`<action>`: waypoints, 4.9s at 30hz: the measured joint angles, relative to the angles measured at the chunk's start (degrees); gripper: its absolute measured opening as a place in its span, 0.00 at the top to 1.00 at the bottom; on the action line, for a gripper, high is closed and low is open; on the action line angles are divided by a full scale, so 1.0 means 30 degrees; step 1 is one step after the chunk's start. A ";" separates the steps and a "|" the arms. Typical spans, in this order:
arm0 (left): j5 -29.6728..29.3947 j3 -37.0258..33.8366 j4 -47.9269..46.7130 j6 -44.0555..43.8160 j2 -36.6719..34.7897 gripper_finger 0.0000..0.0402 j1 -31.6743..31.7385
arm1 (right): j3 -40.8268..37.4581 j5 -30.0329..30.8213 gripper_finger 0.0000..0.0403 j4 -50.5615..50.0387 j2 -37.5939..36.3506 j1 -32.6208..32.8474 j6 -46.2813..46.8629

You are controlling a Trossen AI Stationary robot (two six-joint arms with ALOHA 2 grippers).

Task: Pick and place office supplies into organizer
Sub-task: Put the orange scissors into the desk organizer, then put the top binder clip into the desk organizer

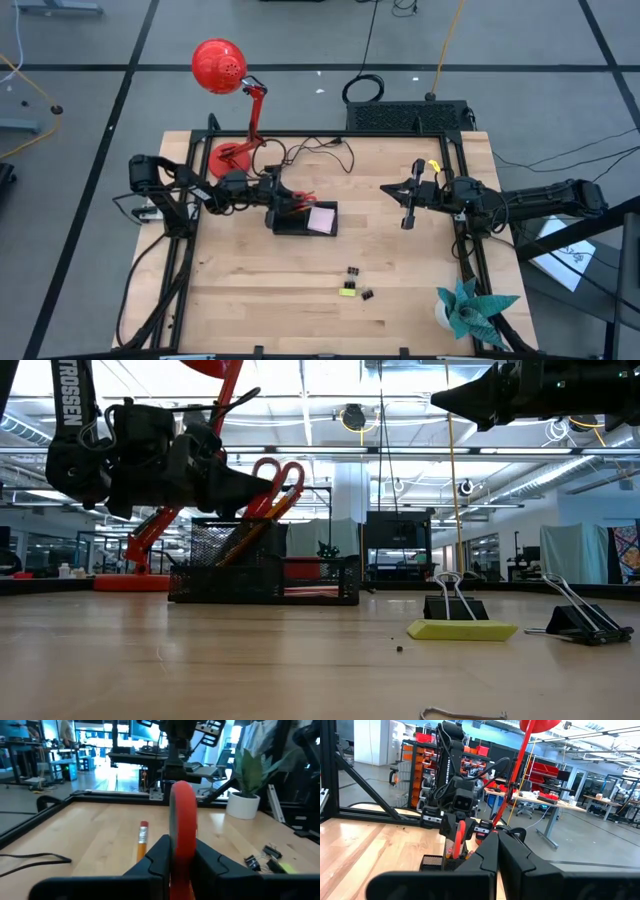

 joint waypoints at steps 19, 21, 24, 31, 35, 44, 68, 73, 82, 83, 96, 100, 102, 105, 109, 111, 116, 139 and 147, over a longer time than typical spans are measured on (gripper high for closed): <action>-0.0967 -0.2038 0.2499 0.0113 -0.0038 0.95 -0.0067 | 0.0000 0.0000 0.99 0.0000 0.0000 0.0000 -0.0003; -0.1222 -0.2466 0.2799 0.0345 -0.0070 0.95 -0.0066 | 0.0001 0.0000 0.99 -0.0003 0.0000 0.0000 -0.0003; -0.1449 -0.2790 0.2878 0.0696 -0.0073 0.91 -0.0066 | 0.0002 0.0000 0.99 0.0000 0.0000 0.0000 0.0000; -0.1523 -0.2820 0.2717 0.1283 -0.0058 0.95 -0.0182 | 0.0000 0.0000 0.99 0.0029 -0.0005 0.0000 0.0044; -0.1466 -0.2812 0.2659 0.1282 -0.0058 0.91 -0.0182 | 0.0000 0.0000 0.99 0.0029 -0.0002 0.0000 0.0117; -0.1229 -0.2849 0.2647 0.1351 0.0007 0.60 -0.0197 | 0.0000 0.0000 0.99 0.0022 -0.0007 0.0000 0.0124; -0.1930 -0.3421 -0.3242 0.3328 -1.6420 0.59 -0.2301 | 0.0000 -0.0066 0.99 -0.0253 -0.0310 0.0399 0.0390; -0.3692 -0.1365 -1.4578 0.4957 -2.2349 0.76 -0.3539 | 0.0000 -0.1463 0.99 -0.0386 -0.0488 0.0459 0.0794; -0.9307 0.5620 -3.0482 0.7811 -2.4196 0.99 -0.8231 | 0.0000 -0.2025 0.99 -0.0510 -0.0474 0.0452 0.1169; -1.0300 0.6137 -3.1164 0.7969 -2.4196 0.99 -0.8891 | 0.0000 -0.2018 0.99 -0.0510 -0.0481 0.0452 0.1224; -2.5366 1.0164 -3.3045 1.0808 -2.2696 0.99 -1.7011 | -0.0007 -0.1923 0.99 -0.1051 -0.0506 0.0364 0.1519; -2.9211 1.1498 -3.3115 1.2750 -2.0581 0.99 -2.0055 | -0.0007 -0.1923 0.99 -0.1224 -0.0510 0.0364 0.1552; -3.0451 1.2068 -3.3339 1.3550 -1.9934 0.99 -2.1576 | -0.0007 -0.1923 0.99 -0.1304 -0.0510 0.0364 0.1675; -3.0339 1.2356 -3.4316 1.3626 -2.0265 0.99 -2.3215 | -0.0007 -0.1938 0.99 -0.1282 -0.0510 0.0364 0.1875; -2.7918 1.2254 -3.5868 1.2668 -2.2607 1.00 -2.4104 | -0.0007 -0.1974 0.99 -0.1290 -0.0510 0.0364 0.1989; -2.5734 1.1572 -3.5898 1.2304 -2.4320 1.00 -2.4159 | -0.0007 -0.1982 0.99 -0.1283 -0.0510 0.0372 0.1989; -2.1455 0.7590 -3.1773 1.5794 -2.8638 1.00 -2.4159 | -0.0007 -0.1996 0.99 -0.0980 -0.0510 0.0372 0.1901; -1.4370 -0.0530 -2.5259 1.5937 -3.1062 1.00 -2.1387 | -0.0007 -0.6524 0.99 0.1030 0.1780 -0.2203 0.2505; -1.3273 -0.3942 -2.1577 0.9376 -2.8463 1.00 -1.7986 | -0.0007 -0.6636 0.99 0.1013 0.2178 -0.2506 0.2630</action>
